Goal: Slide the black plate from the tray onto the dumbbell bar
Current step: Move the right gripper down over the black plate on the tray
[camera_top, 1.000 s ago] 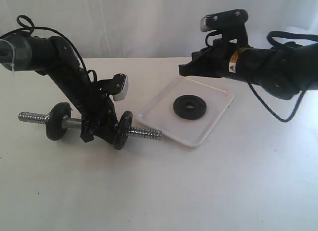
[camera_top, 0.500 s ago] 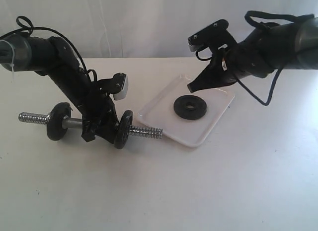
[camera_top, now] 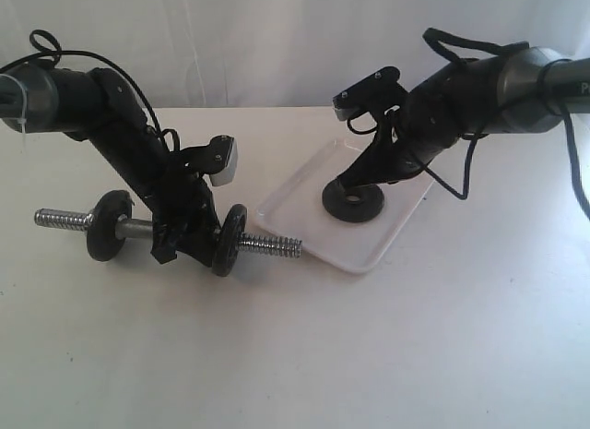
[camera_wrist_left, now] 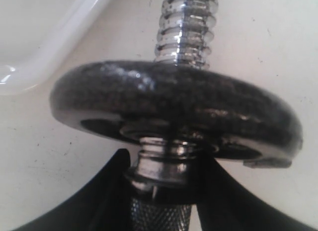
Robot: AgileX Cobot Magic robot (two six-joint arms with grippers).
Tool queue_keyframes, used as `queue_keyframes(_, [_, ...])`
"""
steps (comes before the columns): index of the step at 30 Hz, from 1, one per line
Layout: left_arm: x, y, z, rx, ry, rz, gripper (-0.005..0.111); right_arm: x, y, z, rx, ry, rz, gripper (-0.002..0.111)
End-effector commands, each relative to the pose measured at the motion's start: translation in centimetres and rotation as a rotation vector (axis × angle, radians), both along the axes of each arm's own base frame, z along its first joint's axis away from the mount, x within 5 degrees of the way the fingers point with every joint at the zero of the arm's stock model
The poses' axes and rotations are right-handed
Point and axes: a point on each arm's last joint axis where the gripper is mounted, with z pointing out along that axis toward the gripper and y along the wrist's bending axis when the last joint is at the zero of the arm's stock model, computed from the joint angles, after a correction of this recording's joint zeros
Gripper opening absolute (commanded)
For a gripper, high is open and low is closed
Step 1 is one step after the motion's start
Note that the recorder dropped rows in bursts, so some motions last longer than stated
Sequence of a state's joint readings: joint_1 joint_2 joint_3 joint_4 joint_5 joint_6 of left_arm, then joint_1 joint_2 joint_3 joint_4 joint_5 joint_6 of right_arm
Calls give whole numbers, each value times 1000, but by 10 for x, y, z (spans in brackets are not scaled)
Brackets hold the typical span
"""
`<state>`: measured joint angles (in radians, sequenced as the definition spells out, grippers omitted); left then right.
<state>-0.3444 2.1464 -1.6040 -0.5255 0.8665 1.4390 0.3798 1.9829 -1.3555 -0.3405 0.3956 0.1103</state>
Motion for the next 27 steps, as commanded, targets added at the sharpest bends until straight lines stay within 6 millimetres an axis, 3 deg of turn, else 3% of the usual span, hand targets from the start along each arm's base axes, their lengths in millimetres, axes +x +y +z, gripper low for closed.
queue_keyframes(1, [-4,-7,7,-69,38,19,0,0,4,2,14,2,50,0])
queue_keyframes(7, [-4,-8,7,-73,40,22,0,3,7,3,37,-38,59,0])
queue_keyframes(10, [-4,-8,7,-74,38,23,0,4,7,1,41,-43,62,10])
queue_keyframes(13, [-4,-8,7,-74,36,24,0,5,8,-1,43,-43,62,31])
queue_keyframes(19, [-4,-8,7,-74,39,22,0,1,13,-2,25,-28,83,98])
queue_keyframes(21, [-4,-8,7,-74,39,22,0,0,14,-3,20,-22,89,105])
queue_keyframes(27, [-4,-8,7,-77,37,26,0,1,16,-2,46,-28,78,105])
